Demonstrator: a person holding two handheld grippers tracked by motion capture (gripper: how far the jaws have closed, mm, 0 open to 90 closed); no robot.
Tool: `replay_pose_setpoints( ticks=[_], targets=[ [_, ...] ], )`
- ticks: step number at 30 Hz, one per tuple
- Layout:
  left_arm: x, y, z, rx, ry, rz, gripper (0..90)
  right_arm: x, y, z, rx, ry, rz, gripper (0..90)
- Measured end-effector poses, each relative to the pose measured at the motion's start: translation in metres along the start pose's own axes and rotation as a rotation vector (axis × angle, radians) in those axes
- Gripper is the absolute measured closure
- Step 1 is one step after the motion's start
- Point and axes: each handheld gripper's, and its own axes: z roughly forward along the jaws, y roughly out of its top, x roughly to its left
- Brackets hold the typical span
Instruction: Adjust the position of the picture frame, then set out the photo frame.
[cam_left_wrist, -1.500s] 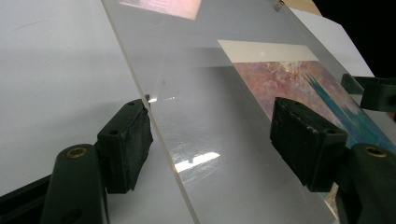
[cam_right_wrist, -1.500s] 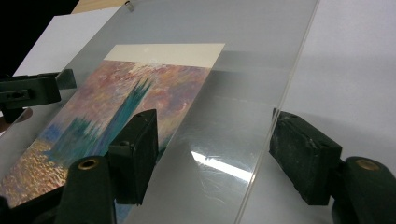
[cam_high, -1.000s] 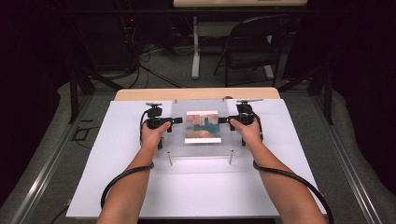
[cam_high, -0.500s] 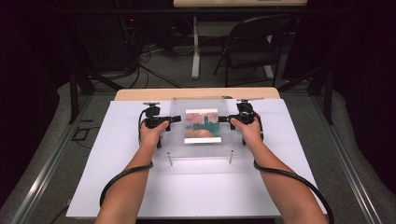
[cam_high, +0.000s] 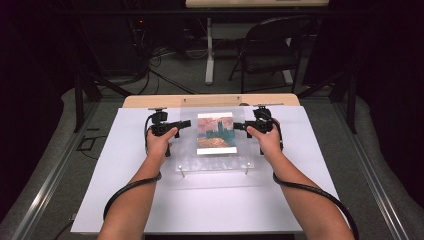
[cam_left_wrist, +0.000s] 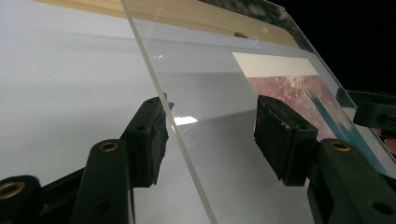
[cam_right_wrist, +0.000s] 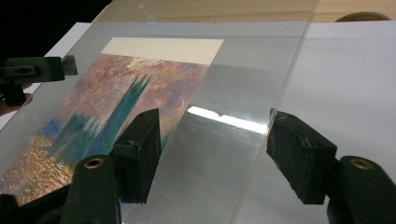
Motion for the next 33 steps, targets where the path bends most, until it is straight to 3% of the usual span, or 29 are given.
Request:
replay_pose_setpoints(
  ticks=[14,33],
  targets=[
    [-0.009,0.005,-0.014,-0.016,-0.017,0.032,48.7,0.008,0.001,-0.015,-0.033,0.002,-0.045,37.6],
    [-0.023,0.009,-0.04,-0.035,-0.043,0.109,53.7,0.023,0.006,-0.039,-0.057,-0.008,-0.114,43.5]
  ],
)
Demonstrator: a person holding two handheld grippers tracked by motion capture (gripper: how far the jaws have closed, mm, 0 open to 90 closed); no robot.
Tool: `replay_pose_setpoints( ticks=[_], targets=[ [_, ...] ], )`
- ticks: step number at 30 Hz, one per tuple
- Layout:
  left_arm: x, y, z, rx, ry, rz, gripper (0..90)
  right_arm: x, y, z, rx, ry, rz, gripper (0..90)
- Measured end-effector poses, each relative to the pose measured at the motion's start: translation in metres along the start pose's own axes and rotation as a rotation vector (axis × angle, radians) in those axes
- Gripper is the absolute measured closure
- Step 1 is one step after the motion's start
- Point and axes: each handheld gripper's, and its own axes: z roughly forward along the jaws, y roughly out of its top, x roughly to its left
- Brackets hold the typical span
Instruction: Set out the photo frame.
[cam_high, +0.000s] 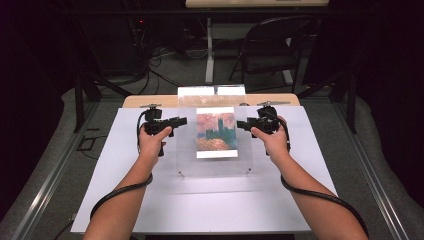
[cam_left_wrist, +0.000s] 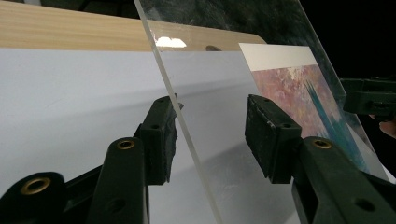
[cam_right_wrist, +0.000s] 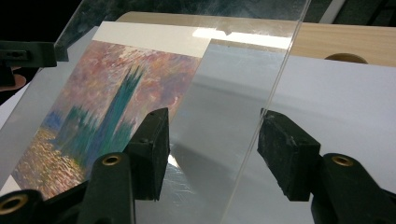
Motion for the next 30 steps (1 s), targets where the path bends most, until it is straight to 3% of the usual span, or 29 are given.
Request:
replay_pose_setpoints(
  ticks=[10,30],
  targets=[
    [-0.007,0.002,-0.011,-0.011,-0.016,0.024,56.6,0.007,0.002,-0.012,-0.008,-0.005,-0.027,46.6],
    [-0.031,0.003,-0.037,-0.014,-0.004,0.107,59.5,0.026,0.004,-0.039,-0.012,-0.032,-0.093,51.4]
  ],
)
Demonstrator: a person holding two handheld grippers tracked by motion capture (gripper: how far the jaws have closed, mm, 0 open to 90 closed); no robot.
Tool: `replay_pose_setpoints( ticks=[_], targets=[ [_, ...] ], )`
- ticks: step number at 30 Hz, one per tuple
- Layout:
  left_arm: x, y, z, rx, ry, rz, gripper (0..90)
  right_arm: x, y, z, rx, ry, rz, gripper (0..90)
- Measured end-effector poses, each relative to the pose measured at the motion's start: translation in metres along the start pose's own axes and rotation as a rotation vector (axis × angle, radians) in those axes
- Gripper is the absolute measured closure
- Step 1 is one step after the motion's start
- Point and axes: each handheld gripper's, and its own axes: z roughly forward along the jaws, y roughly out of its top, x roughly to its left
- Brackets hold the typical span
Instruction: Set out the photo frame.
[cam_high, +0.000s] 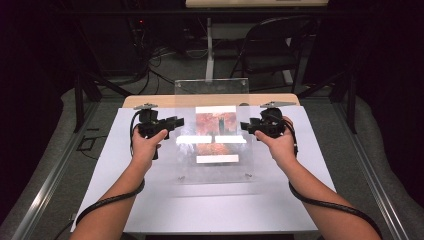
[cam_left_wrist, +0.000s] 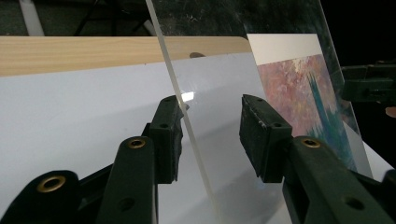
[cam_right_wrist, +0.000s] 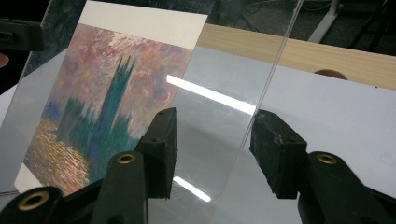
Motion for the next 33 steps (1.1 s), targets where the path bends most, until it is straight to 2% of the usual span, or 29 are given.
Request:
replay_pose_setpoints(
  ticks=[6,10,15,21,25,27,33],
  targets=[
    [-0.004,0.002,-0.008,0.013,-0.011,0.03,61.4,0.002,0.002,-0.01,0.003,0.019,-0.007,55.6],
    [-0.005,0.002,-0.013,0.016,-0.027,0.037,62.7,0.004,0.002,-0.014,0.008,0.016,-0.033,56.3],
    [-0.008,0.003,-0.018,0.018,-0.036,0.057,64.4,0.002,0.003,-0.021,0.009,0.045,-0.031,60.9],
    [-0.012,0.004,-0.026,0.029,-0.056,0.078,66.5,0.003,0.003,-0.03,0.012,0.068,-0.058,64.2],
    [-0.014,0.004,-0.032,0.033,-0.07,0.096,67.9,0.0,0.003,-0.036,0.019,0.103,-0.055,67.7],
    [-0.016,0.003,-0.035,0.031,-0.074,0.103,68.6,0.0,0.002,-0.038,0.007,0.118,-0.04,68.9],
    [-0.02,0.001,-0.044,0.029,-0.108,0.125,71.2,0.002,-0.003,-0.048,-0.015,0.146,-0.047,71.9]
  ],
)
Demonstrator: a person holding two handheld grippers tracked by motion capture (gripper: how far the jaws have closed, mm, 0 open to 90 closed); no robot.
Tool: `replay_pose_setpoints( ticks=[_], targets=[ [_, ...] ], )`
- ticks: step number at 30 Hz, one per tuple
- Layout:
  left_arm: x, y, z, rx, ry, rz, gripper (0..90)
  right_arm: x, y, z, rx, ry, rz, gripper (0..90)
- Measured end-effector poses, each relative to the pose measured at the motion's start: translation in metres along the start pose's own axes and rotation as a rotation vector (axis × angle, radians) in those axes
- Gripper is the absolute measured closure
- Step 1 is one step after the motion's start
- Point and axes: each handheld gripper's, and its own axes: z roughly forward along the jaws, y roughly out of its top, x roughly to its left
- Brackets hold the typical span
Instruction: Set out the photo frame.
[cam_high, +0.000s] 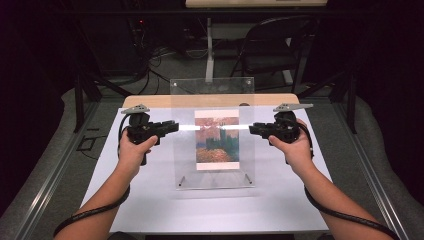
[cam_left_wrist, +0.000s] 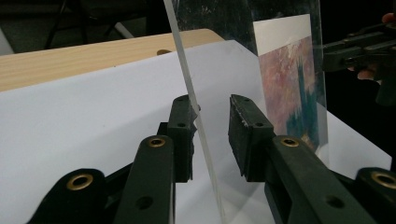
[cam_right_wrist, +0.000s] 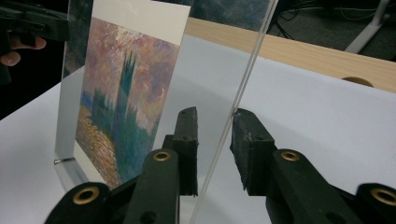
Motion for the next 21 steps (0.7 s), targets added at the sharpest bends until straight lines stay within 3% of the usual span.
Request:
replay_pose_setpoints(
  ticks=[7,21],
  targets=[
    [-0.008,-0.005,-0.011,-0.009,-0.028,0.021,74.2,0.005,0.0,-0.012,0.02,0.029,-0.036,75.6],
    [-0.026,-0.015,-0.029,-0.024,-0.06,0.063,77.9,0.017,-0.007,-0.033,0.038,0.089,-0.059,80.6]
  ],
)
